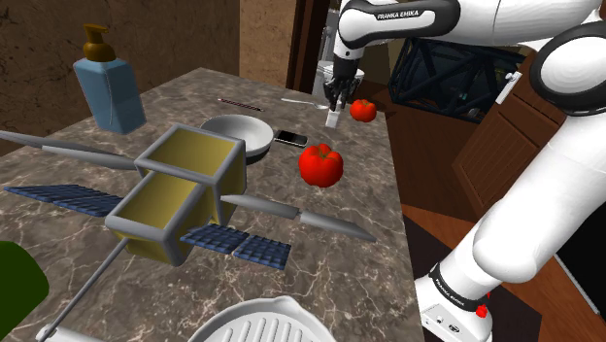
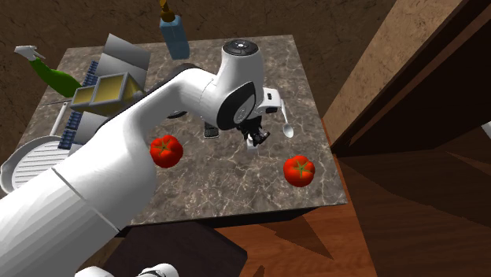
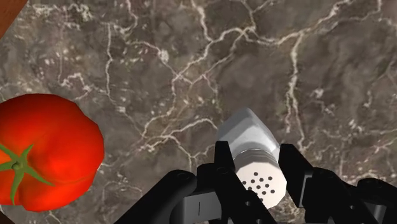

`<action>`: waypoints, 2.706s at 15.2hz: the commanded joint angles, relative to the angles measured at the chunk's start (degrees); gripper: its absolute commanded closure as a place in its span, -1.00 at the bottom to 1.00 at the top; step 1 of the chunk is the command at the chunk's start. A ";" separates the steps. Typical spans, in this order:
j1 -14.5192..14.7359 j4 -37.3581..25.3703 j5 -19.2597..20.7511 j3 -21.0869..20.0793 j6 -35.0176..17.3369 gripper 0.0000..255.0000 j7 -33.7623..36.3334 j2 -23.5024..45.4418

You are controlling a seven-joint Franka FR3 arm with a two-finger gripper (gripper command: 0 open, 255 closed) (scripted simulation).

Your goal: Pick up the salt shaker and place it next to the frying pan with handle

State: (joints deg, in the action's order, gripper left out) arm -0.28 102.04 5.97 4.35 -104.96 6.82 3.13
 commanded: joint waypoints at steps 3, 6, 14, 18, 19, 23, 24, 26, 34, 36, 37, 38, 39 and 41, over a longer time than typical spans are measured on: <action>0.02 -2.92 -0.07 -0.02 2.99 1.00 -0.27 -0.07; 0.04 -5.29 -0.12 -0.03 5.30 1.00 -0.49 -0.01; 0.06 -12.44 -0.25 -0.05 11.65 1.00 -1.10 0.76; 0.06 -16.53 -0.32 -0.05 14.96 1.00 -1.43 1.52; 0.06 -17.61 -0.33 -0.04 15.81 1.00 -1.51 1.75; 0.04 -22.26 -0.40 -0.03 19.30 1.00 -1.88 2.88; 0.04 -23.50 -0.42 -0.02 20.21 1.00 -1.97 3.22; 0.02 -26.10 -0.46 -0.01 22.05 1.00 -2.17 3.97; 2.97 -17.18 0.10 -2.39 22.32 1.00 3.06 -4.70; 4.02 -13.37 0.08 -3.52 22.05 1.00 5.29 -8.00; 4.53 -11.63 0.02 -4.11 21.98 1.00 6.41 -9.56; 5.03 -9.99 -0.09 -4.73 21.96 1.00 7.54 -11.06; 5.51 -8.46 -0.22 -5.37 21.98 1.00 8.67 -12.50; 6.48 -5.65 -0.60 -6.69 22.12 1.00 10.95 -15.22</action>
State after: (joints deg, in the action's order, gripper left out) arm 5.63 94.23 5.57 -1.58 -82.69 16.37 -10.23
